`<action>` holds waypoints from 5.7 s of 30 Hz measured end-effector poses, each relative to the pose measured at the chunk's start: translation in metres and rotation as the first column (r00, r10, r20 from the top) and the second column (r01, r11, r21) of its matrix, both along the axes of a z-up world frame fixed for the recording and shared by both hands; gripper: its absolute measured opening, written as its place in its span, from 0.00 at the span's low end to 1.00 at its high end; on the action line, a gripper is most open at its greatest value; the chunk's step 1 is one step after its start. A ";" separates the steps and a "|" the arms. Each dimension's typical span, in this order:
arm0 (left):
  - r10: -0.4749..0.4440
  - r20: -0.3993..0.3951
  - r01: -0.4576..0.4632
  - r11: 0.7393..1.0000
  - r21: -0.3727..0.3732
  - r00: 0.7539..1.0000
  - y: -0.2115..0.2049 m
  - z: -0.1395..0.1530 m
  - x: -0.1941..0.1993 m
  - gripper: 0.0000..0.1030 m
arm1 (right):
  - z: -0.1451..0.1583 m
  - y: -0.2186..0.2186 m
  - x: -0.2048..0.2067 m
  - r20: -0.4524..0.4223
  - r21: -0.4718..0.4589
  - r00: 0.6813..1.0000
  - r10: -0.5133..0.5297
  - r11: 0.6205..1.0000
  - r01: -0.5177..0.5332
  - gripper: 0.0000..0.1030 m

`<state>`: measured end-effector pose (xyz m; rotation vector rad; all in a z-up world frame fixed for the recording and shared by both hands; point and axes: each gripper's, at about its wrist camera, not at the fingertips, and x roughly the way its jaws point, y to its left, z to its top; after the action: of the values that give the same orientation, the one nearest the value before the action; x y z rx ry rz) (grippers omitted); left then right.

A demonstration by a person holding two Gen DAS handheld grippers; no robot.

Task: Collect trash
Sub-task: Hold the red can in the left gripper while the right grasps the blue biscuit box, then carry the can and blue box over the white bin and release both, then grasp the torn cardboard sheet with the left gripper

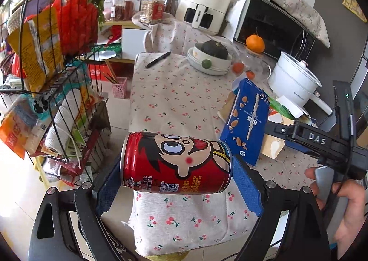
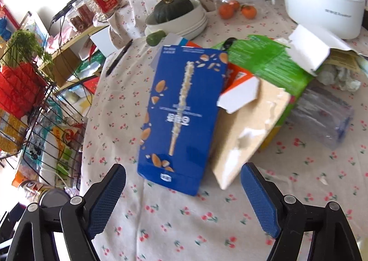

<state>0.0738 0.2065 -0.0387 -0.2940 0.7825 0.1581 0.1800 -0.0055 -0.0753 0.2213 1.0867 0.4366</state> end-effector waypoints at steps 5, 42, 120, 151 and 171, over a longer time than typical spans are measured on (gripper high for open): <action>0.011 0.018 -0.011 1.000 0.003 1.000 0.014 0.008 -0.002 0.89 | -0.023 0.042 0.021 0.002 -0.045 0.998 -0.063 0.997 0.063 0.93; -0.128 0.061 0.135 0.983 -0.124 0.990 -0.049 0.022 0.004 0.89 | 0.077 -0.058 -0.019 0.159 -0.092 0.987 0.000 0.996 0.015 0.89; -0.842 -0.151 0.855 0.513 0.076 0.518 -0.478 -0.110 0.024 0.90 | -0.044 -0.443 -0.122 -0.305 -0.306 0.878 -0.368 0.911 0.275 0.96; -0.377 0.010 0.354 0.878 0.321 0.926 -0.266 -0.044 0.072 1.00 | -0.012 -0.336 -0.081 -0.180 -0.307 0.957 -0.227 0.937 0.164 0.96; -0.259 -0.040 0.260 0.929 0.264 0.965 -0.219 -0.076 0.145 0.60 | -0.004 -0.284 -0.044 -0.069 -0.297 0.970 -0.234 0.933 0.204 0.96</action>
<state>0.2186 -0.0125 -0.1142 0.0673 0.7869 0.0132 0.1365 -0.2890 -0.0793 0.1057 1.1976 0.0631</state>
